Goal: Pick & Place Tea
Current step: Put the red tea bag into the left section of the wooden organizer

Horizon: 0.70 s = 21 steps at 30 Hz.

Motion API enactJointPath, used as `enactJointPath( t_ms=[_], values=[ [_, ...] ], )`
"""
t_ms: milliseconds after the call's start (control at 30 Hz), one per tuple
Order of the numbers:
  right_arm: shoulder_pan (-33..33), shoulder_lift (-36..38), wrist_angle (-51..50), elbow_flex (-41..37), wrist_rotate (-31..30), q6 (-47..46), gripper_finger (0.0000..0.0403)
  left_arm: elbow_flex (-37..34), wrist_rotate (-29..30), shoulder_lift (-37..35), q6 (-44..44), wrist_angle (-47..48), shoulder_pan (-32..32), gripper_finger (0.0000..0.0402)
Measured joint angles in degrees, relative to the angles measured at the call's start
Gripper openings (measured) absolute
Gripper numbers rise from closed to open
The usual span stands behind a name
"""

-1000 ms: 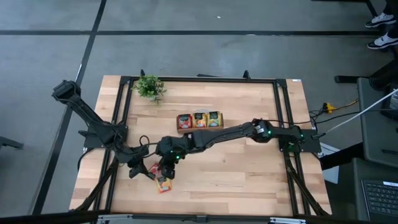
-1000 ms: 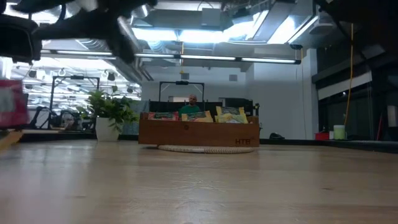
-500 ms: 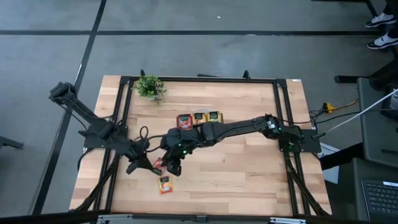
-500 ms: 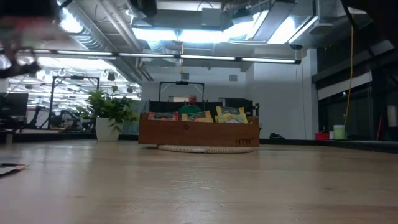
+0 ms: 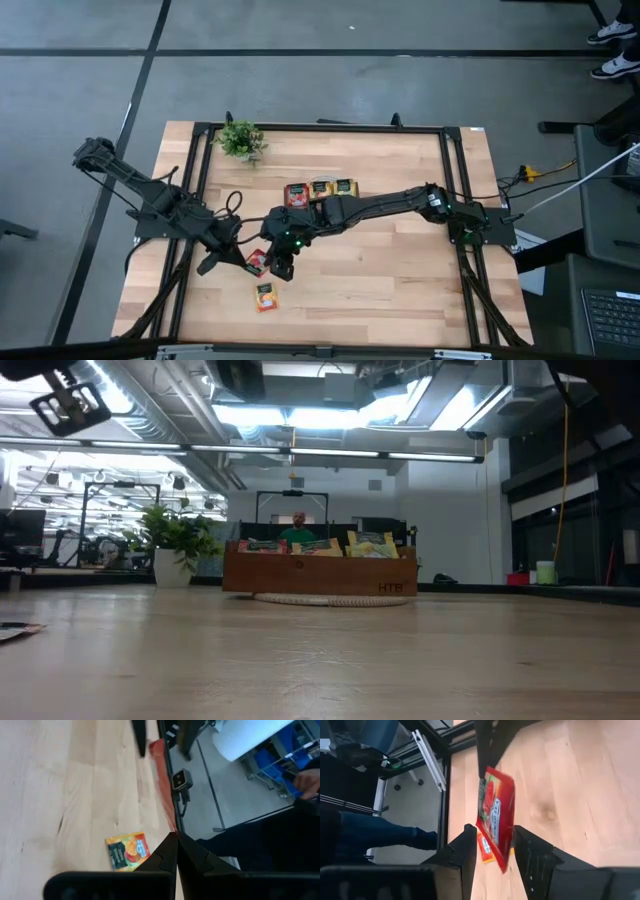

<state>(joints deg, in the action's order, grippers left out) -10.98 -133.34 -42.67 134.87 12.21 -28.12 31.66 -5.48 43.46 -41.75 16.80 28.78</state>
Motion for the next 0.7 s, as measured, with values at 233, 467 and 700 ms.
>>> enactJointPath(
  t_ms=[233, 467, 700],
  values=[
    [-0.02, -0.02, -0.03, 0.0, -0.04, 0.11, 0.0127, 0.75, -0.07, 0.0, 0.58, 0.26, -0.07, 0.0001],
    [-0.02, -0.02, 0.04, 0.0, -0.07, 1.84, 0.0034, 0.75, 0.26, 0.0, 0.42, 0.22, -0.07, 0.0001],
    [-0.13, -0.02, 0.08, 0.0, -0.12, 3.3, 0.001, 0.75, 0.27, 0.0, -0.42, 0.22, -0.07, 0.0002]
  ],
)
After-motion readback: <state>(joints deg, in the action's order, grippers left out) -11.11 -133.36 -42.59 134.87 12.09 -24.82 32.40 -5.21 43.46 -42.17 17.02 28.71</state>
